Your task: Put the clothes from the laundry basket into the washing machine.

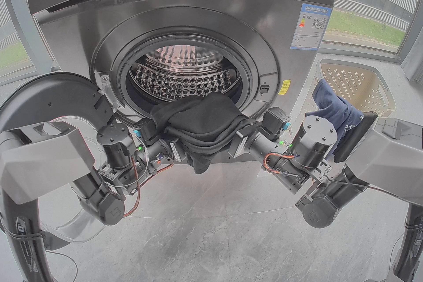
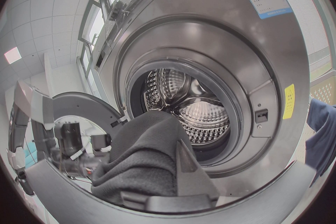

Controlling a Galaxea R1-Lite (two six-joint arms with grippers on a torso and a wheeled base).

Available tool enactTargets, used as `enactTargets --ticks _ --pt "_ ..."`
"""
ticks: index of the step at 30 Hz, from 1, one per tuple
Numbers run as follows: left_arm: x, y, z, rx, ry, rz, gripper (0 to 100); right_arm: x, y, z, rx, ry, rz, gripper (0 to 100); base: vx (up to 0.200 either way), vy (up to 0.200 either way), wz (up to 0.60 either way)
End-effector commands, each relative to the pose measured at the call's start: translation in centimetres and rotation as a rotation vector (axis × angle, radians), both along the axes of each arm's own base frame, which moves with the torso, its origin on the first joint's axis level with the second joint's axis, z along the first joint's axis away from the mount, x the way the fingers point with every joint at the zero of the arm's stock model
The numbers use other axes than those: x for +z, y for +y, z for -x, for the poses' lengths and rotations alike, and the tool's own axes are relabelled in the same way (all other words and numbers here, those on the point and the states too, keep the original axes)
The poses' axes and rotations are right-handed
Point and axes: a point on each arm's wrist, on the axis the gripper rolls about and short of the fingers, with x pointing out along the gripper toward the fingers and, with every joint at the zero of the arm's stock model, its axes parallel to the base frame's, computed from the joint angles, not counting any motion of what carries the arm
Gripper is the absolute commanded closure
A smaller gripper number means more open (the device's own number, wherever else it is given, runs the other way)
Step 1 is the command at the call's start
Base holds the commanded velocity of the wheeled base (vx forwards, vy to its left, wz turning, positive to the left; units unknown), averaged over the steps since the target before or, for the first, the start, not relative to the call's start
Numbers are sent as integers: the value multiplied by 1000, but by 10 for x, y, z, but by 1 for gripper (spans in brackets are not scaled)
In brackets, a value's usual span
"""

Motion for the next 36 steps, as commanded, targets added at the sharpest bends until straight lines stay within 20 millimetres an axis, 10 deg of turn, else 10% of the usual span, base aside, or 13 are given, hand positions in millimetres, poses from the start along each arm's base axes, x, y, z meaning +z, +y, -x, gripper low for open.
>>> enactTargets --ticks 1,7,8,25,36 --pt "28 7 24 -13 -42 32 100 -18 3 1 8 37 31 100 0 0 0" --pt "33 4 48 -44 -23 30 100 -26 9 6 27 54 51 100 0 0 0" --pt "34 4 50 -43 -25 32 100 -26 8 7 27 56 53 0 0 0 0" --pt "71 30 100 -51 -58 115 100 -26 -34 83 126 132 224 0 0 0 0" --pt "72 40 114 -42 -53 112 100 -19 -54 94 112 139 227 0 0 0 0"
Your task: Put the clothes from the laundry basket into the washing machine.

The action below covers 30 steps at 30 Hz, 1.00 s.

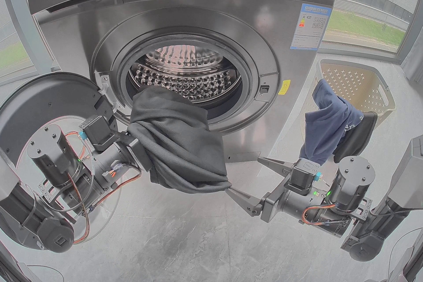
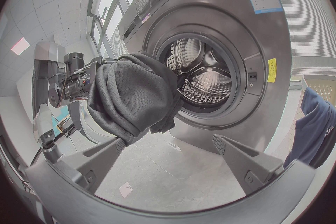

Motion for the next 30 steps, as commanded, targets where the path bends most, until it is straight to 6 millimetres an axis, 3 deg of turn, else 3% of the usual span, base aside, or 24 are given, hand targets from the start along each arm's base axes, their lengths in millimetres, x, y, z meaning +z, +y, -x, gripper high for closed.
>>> enactTargets --ticks 1,15,21,30 --pt "4 10 9 17 -13 0 100 8 -8 -1 -28 -19 -17 0 0 0 0" --pt "-3 17 17 33 -32 -91 100 26 -9 2 4 -51 -80 0 0 0 0" --pt "-6 21 17 50 -20 -102 100 19 -16 -22 -114 -45 -77 0 0 0 0" --pt "-19 26 8 93 -7 -182 100 18 -23 -29 -148 -44 -74 0 0 0 0"
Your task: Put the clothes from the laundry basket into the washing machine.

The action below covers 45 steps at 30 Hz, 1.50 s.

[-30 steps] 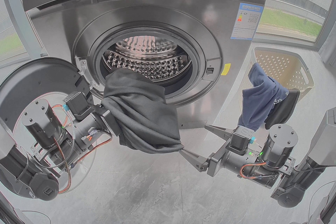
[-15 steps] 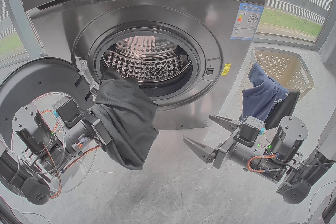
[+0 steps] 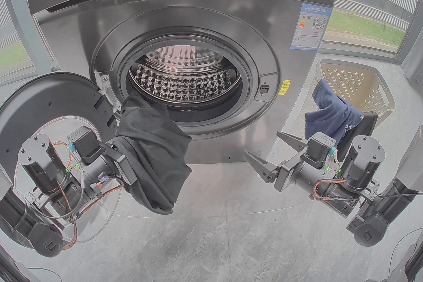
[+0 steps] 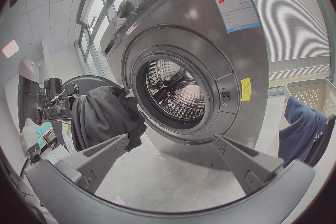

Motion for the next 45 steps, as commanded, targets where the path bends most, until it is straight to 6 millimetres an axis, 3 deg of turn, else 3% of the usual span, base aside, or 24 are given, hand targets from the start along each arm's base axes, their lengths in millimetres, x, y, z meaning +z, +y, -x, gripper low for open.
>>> enactTargets --ticks 1,28,33,45 --pt "-7 -1 -3 4 20 -20 100 -3 -1 -3 -9 6 5 0 0 0 0" --pt "-19 -5 -4 -9 65 -43 100 -3 1 -1 2 10 5 0 37 0 0" --pt "-21 -6 -6 -9 72 -49 100 -2 1 -1 1 7 4 0 200 0 0" --pt "-23 -8 -5 -17 77 -59 100 -3 2 1 5 10 5 0 0 0 0"
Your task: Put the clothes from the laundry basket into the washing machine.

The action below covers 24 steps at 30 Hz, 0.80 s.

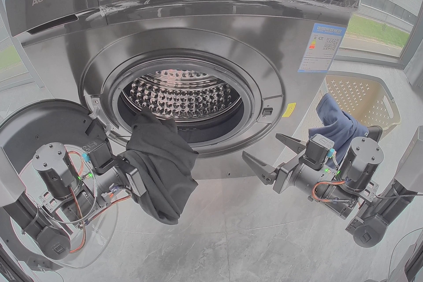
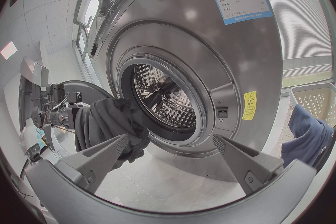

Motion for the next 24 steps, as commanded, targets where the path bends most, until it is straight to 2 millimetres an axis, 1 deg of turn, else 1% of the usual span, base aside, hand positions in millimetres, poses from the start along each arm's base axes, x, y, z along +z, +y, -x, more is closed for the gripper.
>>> enactTargets --ticks 1,16,19,24 --pt "-2 -1 0 -2 5 -4 100 -1 1 0 3 2 1 0 0 0 0" --pt "-3 -2 0 -6 10 -5 100 -1 1 1 6 3 2 0 0 0 0" --pt "-4 -3 -1 -5 14 -8 100 -2 1 1 6 5 3 0 0 200 0" --pt "-4 -2 -1 -5 15 -8 100 -2 1 1 6 6 4 0 0 0 0"
